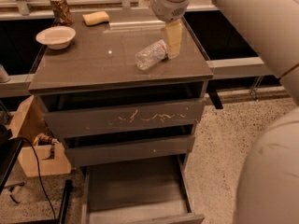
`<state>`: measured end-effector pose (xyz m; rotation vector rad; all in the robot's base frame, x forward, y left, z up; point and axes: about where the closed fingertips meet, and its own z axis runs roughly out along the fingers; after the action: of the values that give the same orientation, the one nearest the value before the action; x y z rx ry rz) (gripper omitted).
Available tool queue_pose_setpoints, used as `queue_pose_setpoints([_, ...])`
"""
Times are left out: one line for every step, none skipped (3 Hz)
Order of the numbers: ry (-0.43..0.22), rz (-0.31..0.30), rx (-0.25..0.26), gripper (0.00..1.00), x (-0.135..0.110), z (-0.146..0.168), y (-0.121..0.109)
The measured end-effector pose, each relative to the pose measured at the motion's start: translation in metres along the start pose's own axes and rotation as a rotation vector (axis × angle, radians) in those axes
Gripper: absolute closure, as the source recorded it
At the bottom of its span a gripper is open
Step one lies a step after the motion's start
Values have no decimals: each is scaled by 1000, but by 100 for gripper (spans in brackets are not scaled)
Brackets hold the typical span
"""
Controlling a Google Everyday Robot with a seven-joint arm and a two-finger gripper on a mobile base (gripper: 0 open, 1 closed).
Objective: Place water bottle into bottom drawer
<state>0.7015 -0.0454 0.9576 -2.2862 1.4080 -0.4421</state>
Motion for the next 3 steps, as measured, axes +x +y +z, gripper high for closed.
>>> queue_pose_setpoints([39,-59,-28,0,3,26,-17])
queue_pose_setpoints([78,-118,-56,0,6,51,-27])
queue_pose_setpoints([108,-160,-82,0,8,68,-30])
